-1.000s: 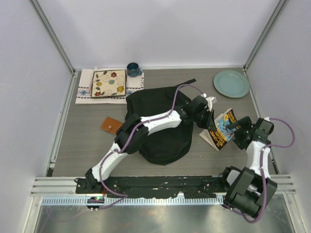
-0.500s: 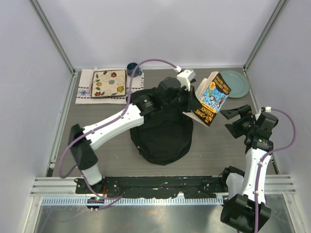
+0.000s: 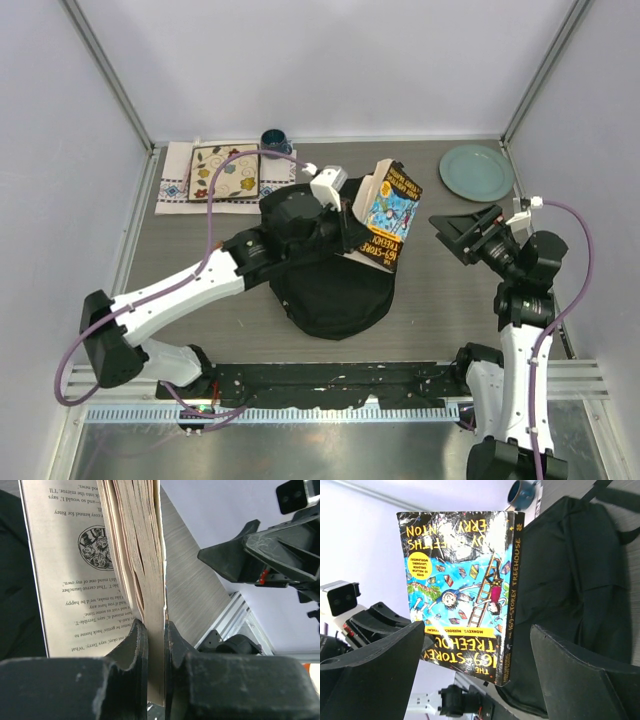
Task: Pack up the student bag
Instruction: Pick up the book from the center of the board.
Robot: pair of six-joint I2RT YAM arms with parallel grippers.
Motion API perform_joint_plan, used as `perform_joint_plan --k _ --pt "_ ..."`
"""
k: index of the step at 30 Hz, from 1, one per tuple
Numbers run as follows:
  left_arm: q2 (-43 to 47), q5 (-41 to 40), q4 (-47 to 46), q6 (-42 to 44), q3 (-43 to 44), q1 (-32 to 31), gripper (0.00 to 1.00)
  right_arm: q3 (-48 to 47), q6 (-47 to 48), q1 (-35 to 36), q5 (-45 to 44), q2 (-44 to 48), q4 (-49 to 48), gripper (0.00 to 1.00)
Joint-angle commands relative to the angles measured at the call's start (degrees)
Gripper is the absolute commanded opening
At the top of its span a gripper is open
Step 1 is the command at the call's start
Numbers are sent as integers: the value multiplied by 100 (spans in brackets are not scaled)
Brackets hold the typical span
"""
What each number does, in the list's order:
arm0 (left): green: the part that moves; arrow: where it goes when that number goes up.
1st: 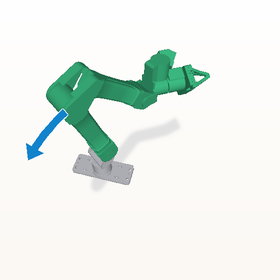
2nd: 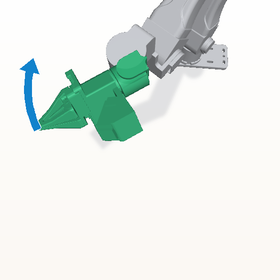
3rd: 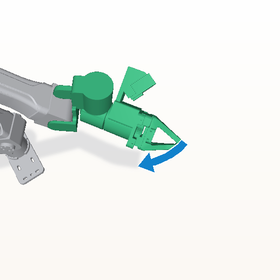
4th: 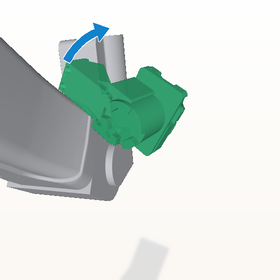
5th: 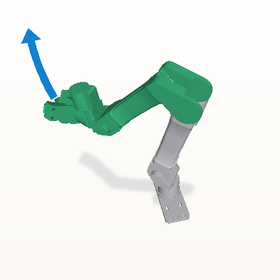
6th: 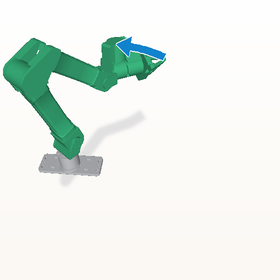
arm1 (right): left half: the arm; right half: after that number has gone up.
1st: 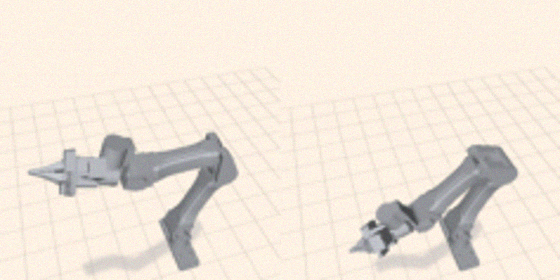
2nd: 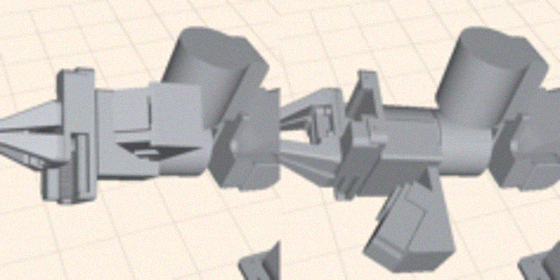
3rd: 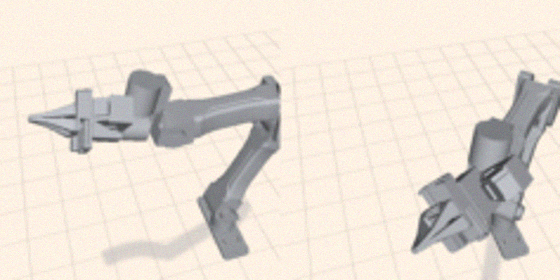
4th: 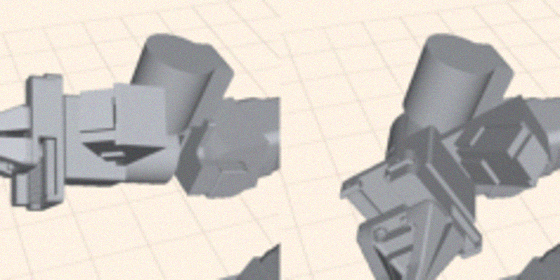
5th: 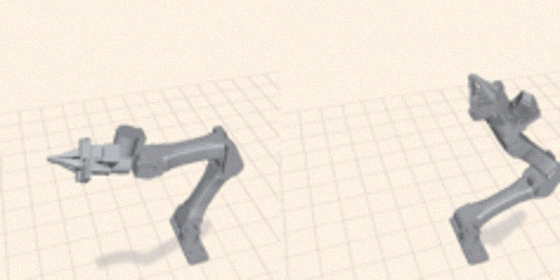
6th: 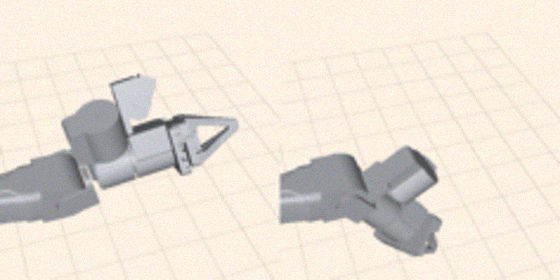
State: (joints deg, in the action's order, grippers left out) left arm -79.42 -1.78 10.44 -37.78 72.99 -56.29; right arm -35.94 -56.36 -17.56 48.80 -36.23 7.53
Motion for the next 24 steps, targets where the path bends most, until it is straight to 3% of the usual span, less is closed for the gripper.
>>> perform_joint_plan --k 1,11,16,20,22,24 --pt "856 55 -1473 -405 -486 4 0 158 -324 112 473 2 -727 92" --pt "1394 345 -1834 -730 -1058 4 0 71 -174 1113 131 -191 -718 91" --pt "1447 520 -2142 -950 -1279 4 0 61 -533 1756 -230 -367 -1367 91" --pt "1412 714 -2256 -994 -1314 4 0 324 -1096 2309 -362 -490 -2438 91" --pt "1368 959 -2431 -1152 -1410 4 0 386 -1193 2589 -510 -596 -2615 85" --pt "1324 1057 -2783 -1310 -1602 4 0 430 -1246 2731 -581 -640 -2862 62"
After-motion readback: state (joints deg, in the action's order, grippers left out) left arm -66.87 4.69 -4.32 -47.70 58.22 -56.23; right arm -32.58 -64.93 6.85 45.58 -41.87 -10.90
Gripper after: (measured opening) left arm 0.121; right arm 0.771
